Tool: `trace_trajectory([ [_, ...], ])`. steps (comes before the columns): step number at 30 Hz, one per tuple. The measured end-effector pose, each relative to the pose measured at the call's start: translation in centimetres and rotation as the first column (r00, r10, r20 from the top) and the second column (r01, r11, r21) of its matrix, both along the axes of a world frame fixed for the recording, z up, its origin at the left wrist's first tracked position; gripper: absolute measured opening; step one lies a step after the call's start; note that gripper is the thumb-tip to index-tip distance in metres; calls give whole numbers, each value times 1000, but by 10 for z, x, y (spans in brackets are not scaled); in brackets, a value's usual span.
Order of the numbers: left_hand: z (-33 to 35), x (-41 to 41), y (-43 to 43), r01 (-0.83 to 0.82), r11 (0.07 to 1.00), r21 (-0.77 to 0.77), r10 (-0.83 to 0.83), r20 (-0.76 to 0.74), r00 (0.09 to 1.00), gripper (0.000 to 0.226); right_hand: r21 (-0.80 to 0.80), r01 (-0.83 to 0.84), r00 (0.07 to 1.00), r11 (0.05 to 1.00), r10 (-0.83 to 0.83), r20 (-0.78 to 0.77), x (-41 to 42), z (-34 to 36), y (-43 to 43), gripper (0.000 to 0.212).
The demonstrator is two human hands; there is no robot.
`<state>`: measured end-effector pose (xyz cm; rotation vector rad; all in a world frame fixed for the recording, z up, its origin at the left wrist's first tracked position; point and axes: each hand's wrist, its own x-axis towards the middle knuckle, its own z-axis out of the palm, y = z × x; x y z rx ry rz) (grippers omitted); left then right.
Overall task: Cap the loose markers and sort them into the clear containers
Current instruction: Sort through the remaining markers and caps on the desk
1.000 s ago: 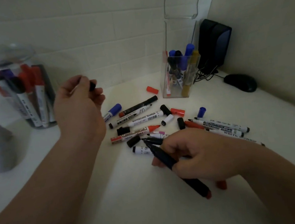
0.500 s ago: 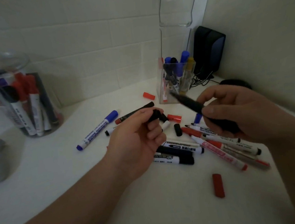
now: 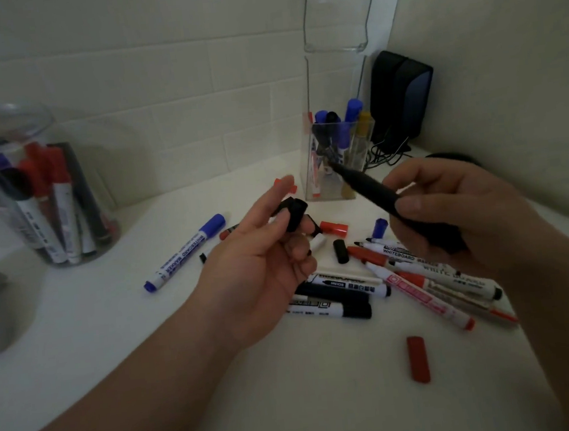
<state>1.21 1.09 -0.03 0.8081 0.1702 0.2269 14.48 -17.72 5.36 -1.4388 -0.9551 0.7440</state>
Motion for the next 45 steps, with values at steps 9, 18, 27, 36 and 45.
trace_trajectory([
  [9,8,-1,1,-62,997,-35,62,-9,998,11,-111,-163,986,980,157,-58,-2,-9,5,50],
  [18,11,-1,-2,-199,976,-85,200,13,980,15,-188,-76,990,979,96,103,-9,-7,10,25],
  [27,11,-1,-2,-207,976,-71,208,-3,978,8,-175,-40,991,984,61,116,-10,-3,7,21],
  [36,8,-8,5,-240,767,595,262,51,964,36,-116,4,988,993,14,155,-10,6,1,29],
  [45,10,-12,10,-163,689,707,185,46,982,17,-226,23,974,974,29,225,-11,6,1,32],
])
